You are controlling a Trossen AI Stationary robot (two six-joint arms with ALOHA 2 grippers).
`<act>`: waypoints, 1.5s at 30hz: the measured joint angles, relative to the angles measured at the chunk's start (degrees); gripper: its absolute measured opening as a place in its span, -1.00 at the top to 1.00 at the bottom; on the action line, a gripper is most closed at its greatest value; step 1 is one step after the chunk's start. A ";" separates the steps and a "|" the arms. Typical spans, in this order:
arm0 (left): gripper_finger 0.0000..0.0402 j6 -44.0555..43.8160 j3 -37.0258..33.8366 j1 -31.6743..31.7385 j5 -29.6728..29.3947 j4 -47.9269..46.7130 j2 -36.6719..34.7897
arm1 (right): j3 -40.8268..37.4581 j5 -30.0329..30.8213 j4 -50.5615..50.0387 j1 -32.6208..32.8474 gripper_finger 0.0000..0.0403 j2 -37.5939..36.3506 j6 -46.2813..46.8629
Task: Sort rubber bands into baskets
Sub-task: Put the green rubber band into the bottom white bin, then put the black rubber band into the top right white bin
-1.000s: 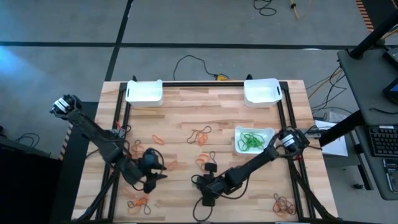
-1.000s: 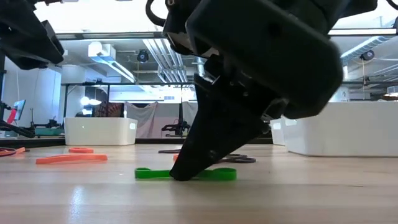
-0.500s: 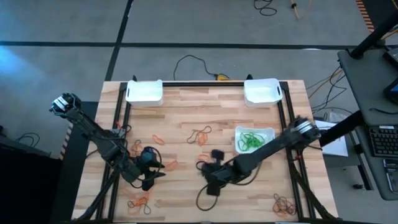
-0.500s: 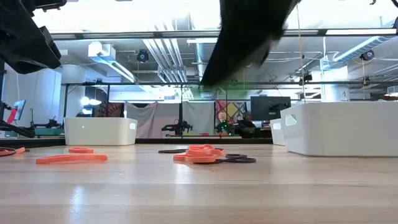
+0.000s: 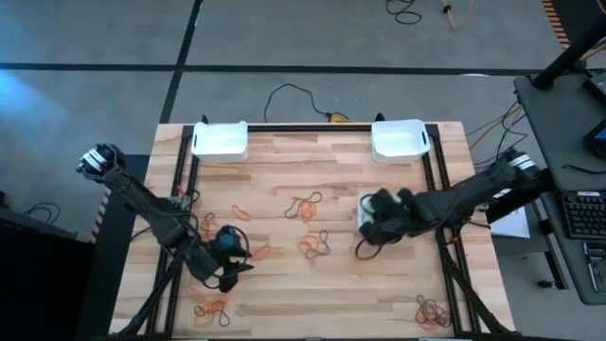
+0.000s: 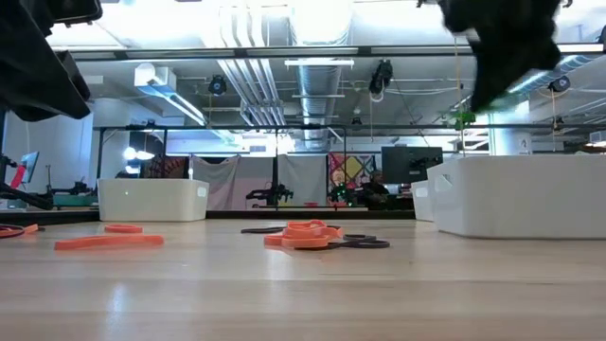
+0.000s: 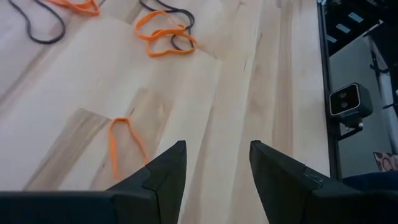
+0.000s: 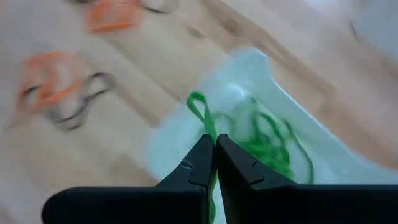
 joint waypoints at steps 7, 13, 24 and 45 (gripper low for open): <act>0.20 -0.64 0.00 0.03 0.02 4.56 4.28 | -15.68 -3.74 7.35 -3.94 0.94 -6.80 9.18; 0.20 -4.74 0.00 1.57 1.11 4.66 6.11 | -19.76 -7.04 8.80 -5.91 0.88 -7.13 10.36; 0.20 -0.49 0.00 6.09 4.55 4.55 5.72 | -13.97 -8.79 6.82 -6.29 0.21 -7.88 3.62; 0.20 1.40 0.00 5.48 4.57 2.47 0.71 | 17.96 -17.49 22.15 -2.54 0.14 28.95 -50.56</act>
